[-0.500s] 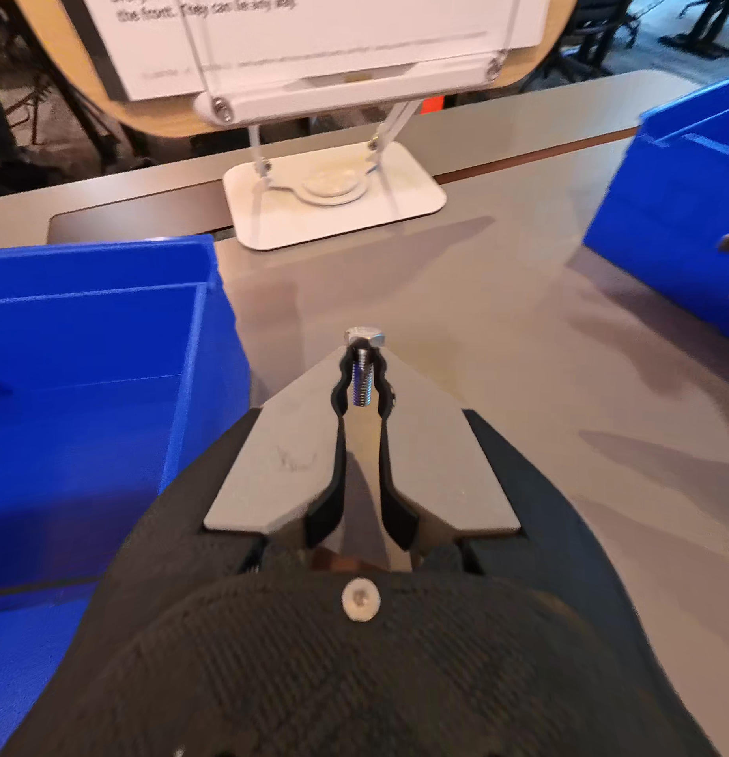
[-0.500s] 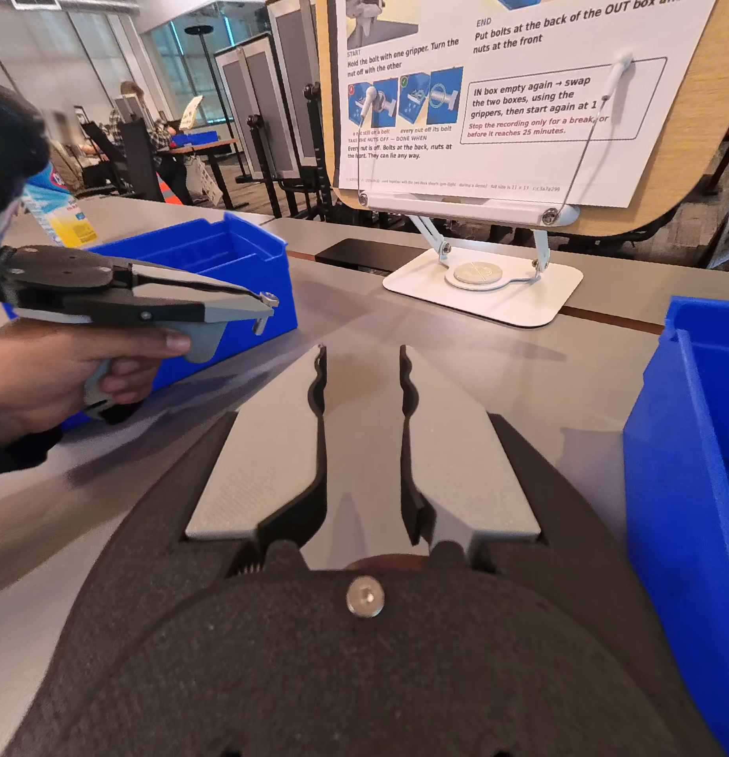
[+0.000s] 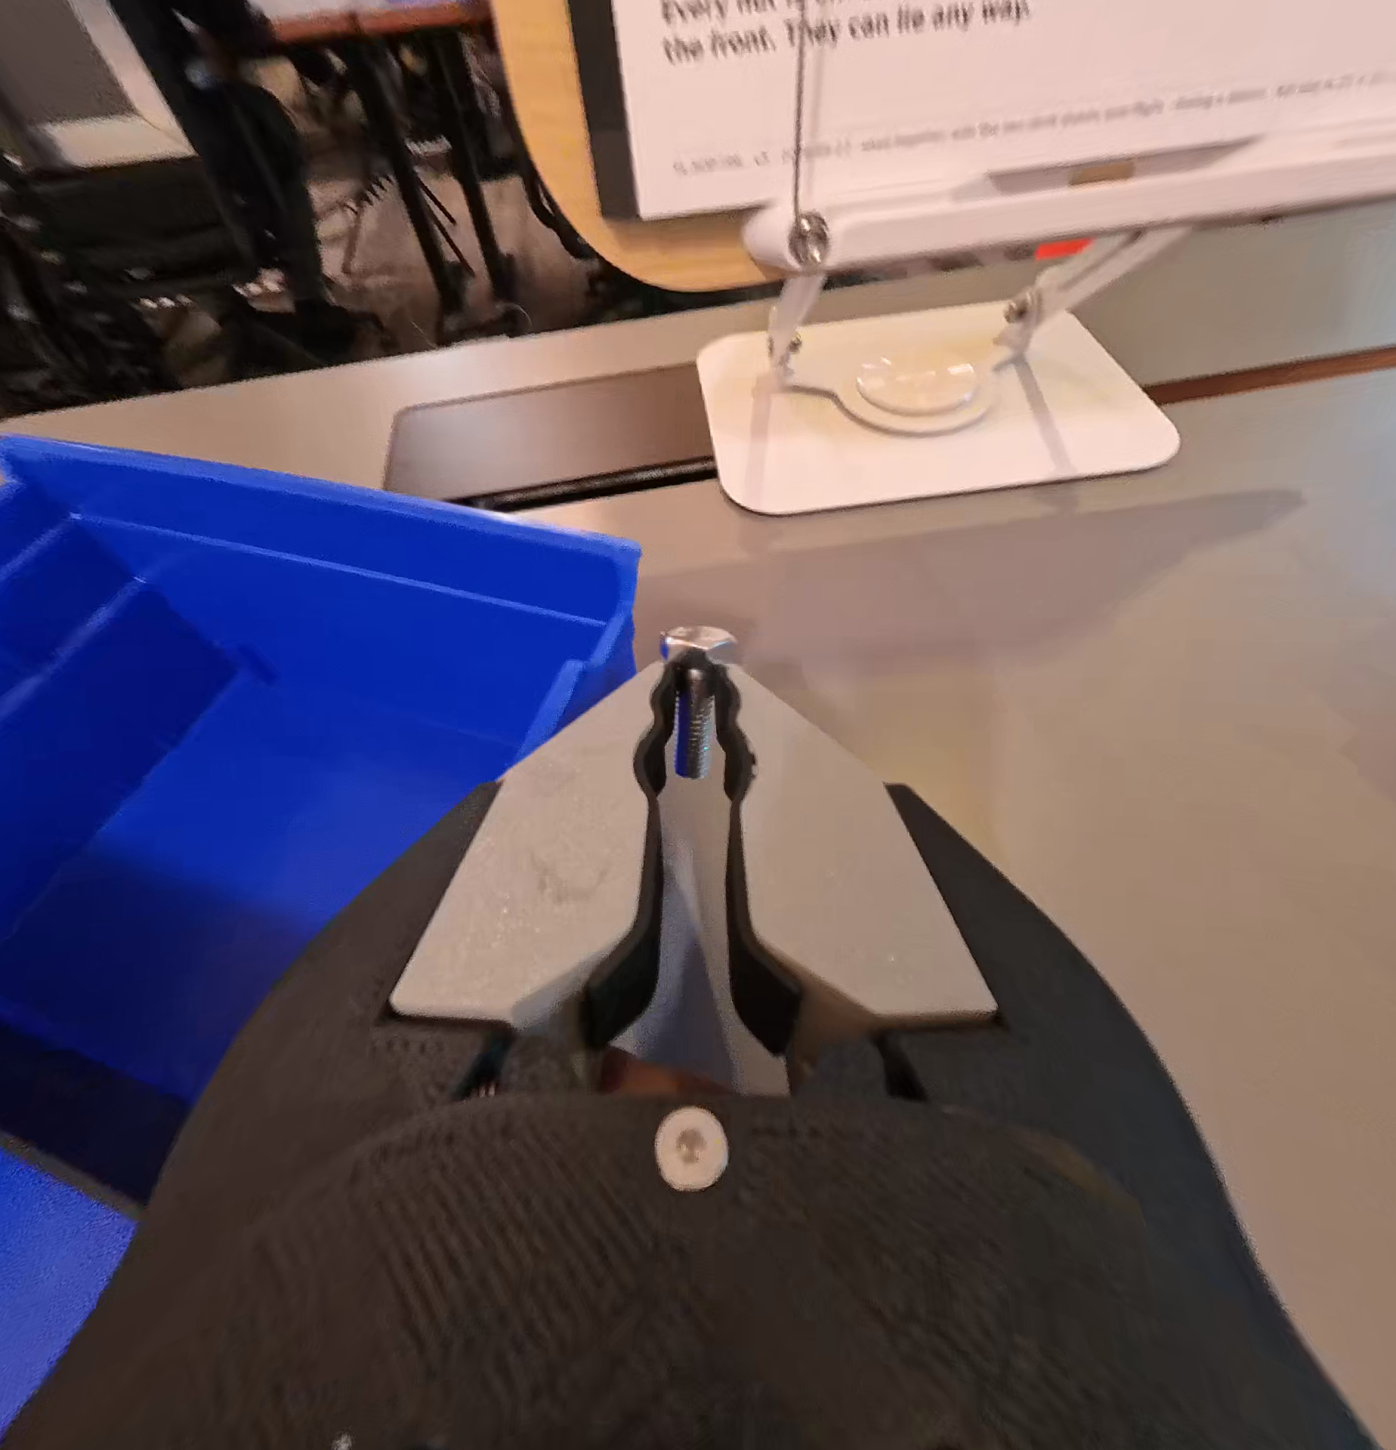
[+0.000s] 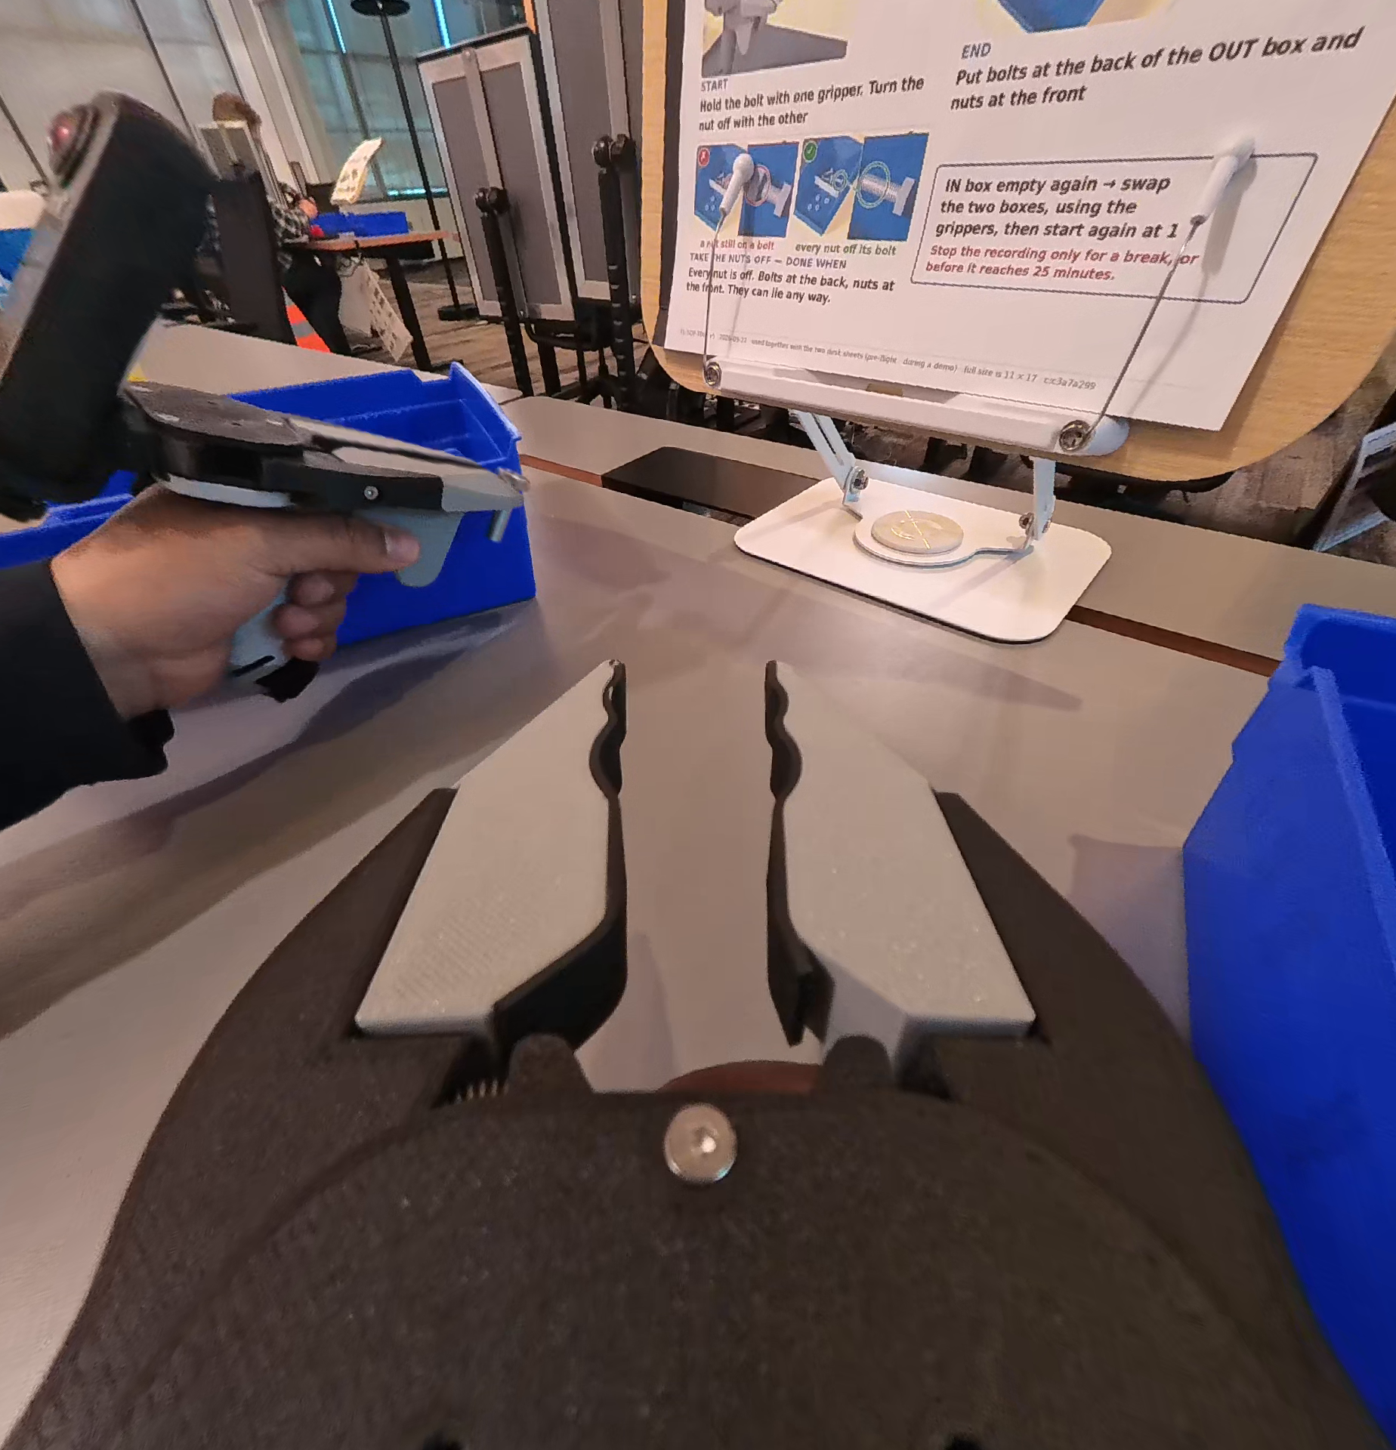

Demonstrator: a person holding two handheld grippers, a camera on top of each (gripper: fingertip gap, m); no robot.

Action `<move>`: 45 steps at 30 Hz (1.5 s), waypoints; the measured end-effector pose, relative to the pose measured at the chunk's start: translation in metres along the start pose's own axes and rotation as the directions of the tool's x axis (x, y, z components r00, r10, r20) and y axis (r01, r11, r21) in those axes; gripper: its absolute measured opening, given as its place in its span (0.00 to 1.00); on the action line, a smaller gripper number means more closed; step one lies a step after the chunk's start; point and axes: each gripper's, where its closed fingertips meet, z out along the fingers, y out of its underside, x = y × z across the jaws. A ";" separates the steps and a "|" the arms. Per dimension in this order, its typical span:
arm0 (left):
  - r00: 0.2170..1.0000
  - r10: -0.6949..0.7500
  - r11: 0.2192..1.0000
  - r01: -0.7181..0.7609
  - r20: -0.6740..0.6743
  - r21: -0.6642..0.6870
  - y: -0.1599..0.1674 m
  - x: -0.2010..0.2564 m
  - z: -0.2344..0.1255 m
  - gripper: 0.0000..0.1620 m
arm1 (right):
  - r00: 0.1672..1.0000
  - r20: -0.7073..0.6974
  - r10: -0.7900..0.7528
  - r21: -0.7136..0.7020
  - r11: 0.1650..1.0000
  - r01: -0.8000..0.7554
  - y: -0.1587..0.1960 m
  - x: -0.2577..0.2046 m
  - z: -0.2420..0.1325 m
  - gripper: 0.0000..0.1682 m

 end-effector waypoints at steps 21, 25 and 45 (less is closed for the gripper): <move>0.711 0.444 0.800 -0.588 -0.545 -0.116 0.063 0.092 -0.084 0.04 | 1.000 0.003 0.005 -0.004 1.000 -0.005 0.001 0.000 0.000 0.20; 0.387 0.714 0.333 -0.921 -0.584 -0.202 0.111 0.078 -0.113 0.04 | 1.000 0.002 -0.013 -0.013 1.000 0.013 0.003 -0.003 0.002 0.20; 0.021 0.734 -0.208 -0.945 -0.679 -0.254 0.123 0.083 -0.120 0.14 | 0.999 0.008 0.032 0.032 0.999 -0.032 -0.010 0.002 -0.007 0.21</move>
